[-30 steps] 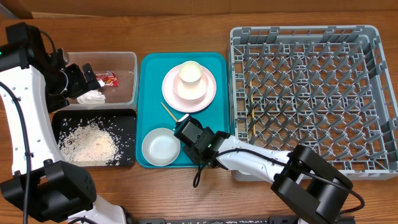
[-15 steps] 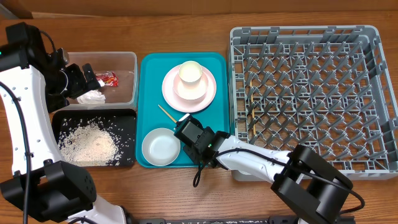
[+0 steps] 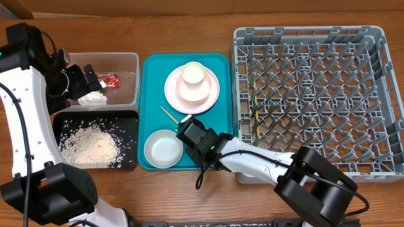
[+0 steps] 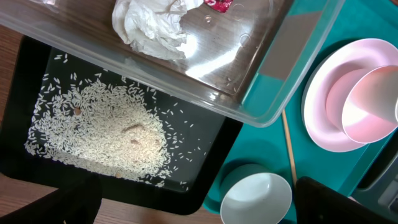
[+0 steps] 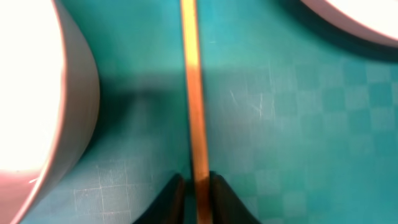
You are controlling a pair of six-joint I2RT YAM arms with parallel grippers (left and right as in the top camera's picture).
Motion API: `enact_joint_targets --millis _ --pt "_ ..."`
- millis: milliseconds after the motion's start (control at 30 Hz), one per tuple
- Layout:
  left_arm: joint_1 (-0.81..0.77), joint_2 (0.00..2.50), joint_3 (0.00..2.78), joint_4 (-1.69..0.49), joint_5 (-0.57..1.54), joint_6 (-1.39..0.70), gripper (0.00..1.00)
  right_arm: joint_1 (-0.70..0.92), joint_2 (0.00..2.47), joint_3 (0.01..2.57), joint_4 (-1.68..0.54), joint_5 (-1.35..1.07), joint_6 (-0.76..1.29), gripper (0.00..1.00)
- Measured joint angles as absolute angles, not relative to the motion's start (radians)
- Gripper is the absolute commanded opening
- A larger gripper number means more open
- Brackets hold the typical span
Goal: Sort waste into correct bins and load items into the dishwasher
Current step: 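Close the right gripper on the second chopstick and lift it, then carry the chopstick with the right gripper into the dish rack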
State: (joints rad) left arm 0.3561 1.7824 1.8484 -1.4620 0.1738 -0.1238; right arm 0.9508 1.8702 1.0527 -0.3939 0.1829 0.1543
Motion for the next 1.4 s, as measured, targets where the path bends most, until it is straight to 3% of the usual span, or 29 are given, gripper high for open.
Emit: enact_joint_targets --millis 167,367,633,867,1200,1400 --pt "0.356 1.782 1.848 -1.462 0.174 -0.124 1.00 0.951 1.870 1.053 -0.402 0.184 0.157 0.04" --pt "0.356 1.782 1.848 -1.462 0.174 -0.124 1.00 0.951 1.870 1.062 -0.420 0.181 0.157 0.04" --pt "0.356 1.782 1.848 -1.462 0.174 -0.124 1.00 0.951 1.855 1.219 -0.628 0.103 0.156 0.04" --pt "0.356 1.782 1.848 -1.462 0.173 -0.124 1.00 0.937 1.687 1.362 -0.669 0.092 0.157 0.04" --pt "0.356 1.782 1.848 -1.462 0.173 -0.124 1.00 0.706 1.596 1.369 -0.909 0.139 0.247 0.04" --pt "0.356 1.782 1.848 -1.462 0.173 -0.124 1.00 0.570 1.595 1.369 -0.945 0.144 0.311 0.04"
